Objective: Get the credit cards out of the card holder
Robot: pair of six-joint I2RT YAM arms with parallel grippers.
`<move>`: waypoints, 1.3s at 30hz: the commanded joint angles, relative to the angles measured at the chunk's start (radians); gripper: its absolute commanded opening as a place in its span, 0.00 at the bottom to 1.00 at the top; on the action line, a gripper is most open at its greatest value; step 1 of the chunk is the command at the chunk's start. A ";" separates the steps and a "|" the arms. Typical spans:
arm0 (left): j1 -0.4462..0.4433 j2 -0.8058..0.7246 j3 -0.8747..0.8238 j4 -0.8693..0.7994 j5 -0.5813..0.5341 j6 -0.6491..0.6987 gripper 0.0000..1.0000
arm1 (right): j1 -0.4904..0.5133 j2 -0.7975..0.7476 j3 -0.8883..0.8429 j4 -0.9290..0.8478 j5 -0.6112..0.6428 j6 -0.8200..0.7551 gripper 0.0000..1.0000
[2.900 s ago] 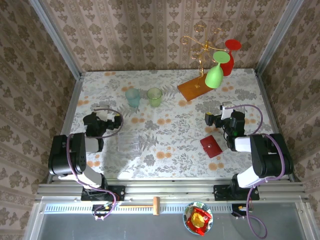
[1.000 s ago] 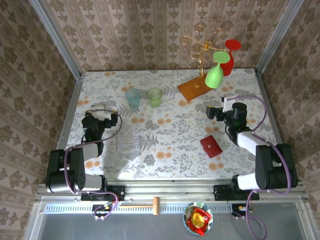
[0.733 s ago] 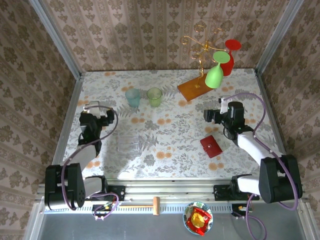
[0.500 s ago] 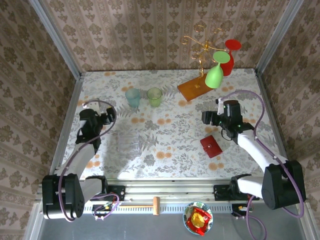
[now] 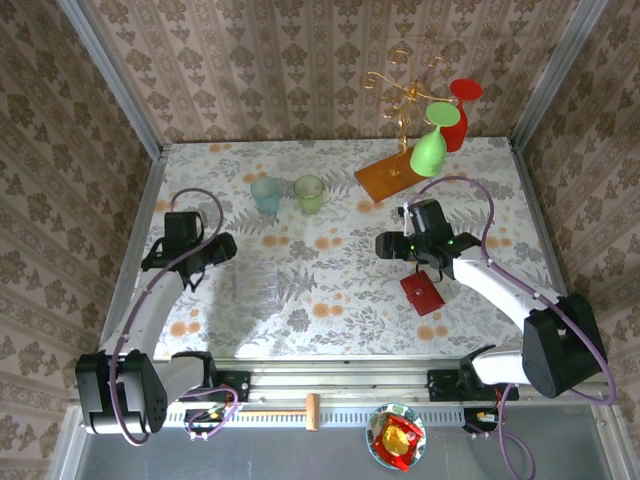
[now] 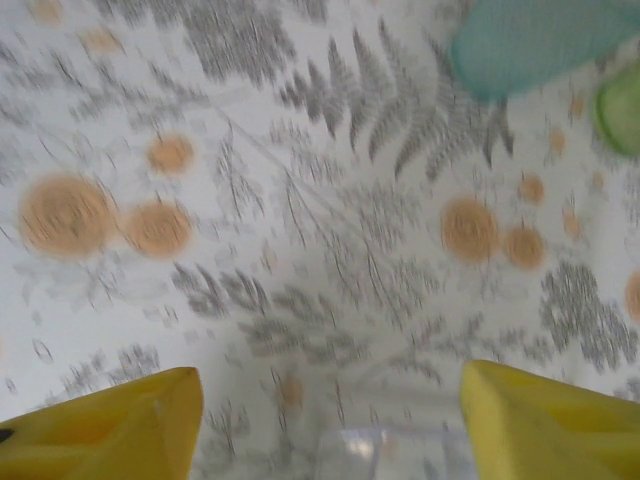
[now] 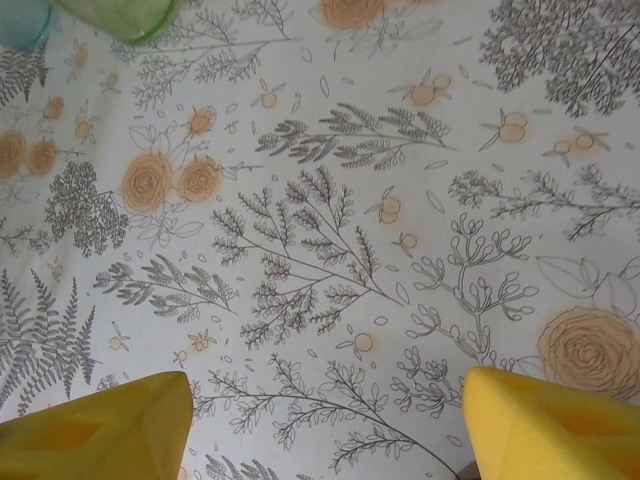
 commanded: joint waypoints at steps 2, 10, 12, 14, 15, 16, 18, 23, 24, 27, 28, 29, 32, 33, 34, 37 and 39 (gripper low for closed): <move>-0.040 0.033 0.059 -0.196 0.097 -0.041 0.58 | 0.002 0.012 0.032 -0.020 -0.022 0.023 0.74; -0.082 0.147 0.140 -0.281 0.061 0.028 0.36 | 0.002 0.012 0.028 -0.028 -0.003 0.010 0.76; -0.081 0.172 0.158 -0.285 0.064 0.042 0.33 | 0.002 0.003 0.022 -0.026 -0.002 0.012 0.76; -0.081 0.186 0.165 -0.280 0.072 0.062 0.32 | 0.002 -0.005 0.013 -0.024 0.004 0.011 0.77; -0.081 0.192 0.167 -0.281 0.071 0.069 0.32 | 0.002 -0.009 0.010 -0.025 0.009 0.011 0.77; -0.081 0.200 0.172 -0.286 0.068 0.077 0.32 | 0.003 -0.013 0.007 -0.026 0.013 0.010 0.77; -0.082 0.217 0.182 -0.298 0.069 0.084 0.30 | 0.002 -0.020 0.001 -0.029 0.016 0.010 0.78; -0.089 0.240 0.166 -0.290 0.088 0.082 0.27 | 0.002 -0.044 -0.015 -0.031 0.031 0.010 0.79; -0.090 0.244 0.165 -0.289 0.088 0.085 0.27 | 0.002 -0.048 -0.017 -0.031 0.034 0.010 0.79; -0.097 0.262 0.161 -0.293 0.075 0.088 0.25 | 0.002 -0.055 -0.020 -0.031 0.038 0.012 0.79; -0.097 0.267 0.162 -0.295 0.067 0.089 0.24 | 0.002 -0.055 -0.020 -0.030 0.039 0.014 0.79; -0.099 0.272 0.161 -0.296 0.062 0.090 0.23 | 0.002 -0.055 -0.021 -0.029 0.037 0.013 0.79; -0.101 0.281 0.159 -0.297 0.060 0.095 0.21 | 0.003 -0.051 -0.025 -0.029 0.038 0.014 0.79; -0.102 0.281 0.158 -0.297 0.058 0.095 0.21 | 0.002 -0.050 -0.026 -0.029 0.039 0.015 0.79; -0.103 0.281 0.155 -0.298 0.056 0.095 0.20 | 0.002 -0.050 -0.027 -0.028 0.039 0.017 0.79; -0.108 0.286 0.149 -0.297 0.047 0.095 0.18 | 0.002 -0.050 -0.030 -0.026 0.040 0.018 0.79; -0.109 0.295 0.147 -0.294 0.045 0.096 0.16 | 0.002 -0.051 -0.032 -0.025 0.041 0.017 0.79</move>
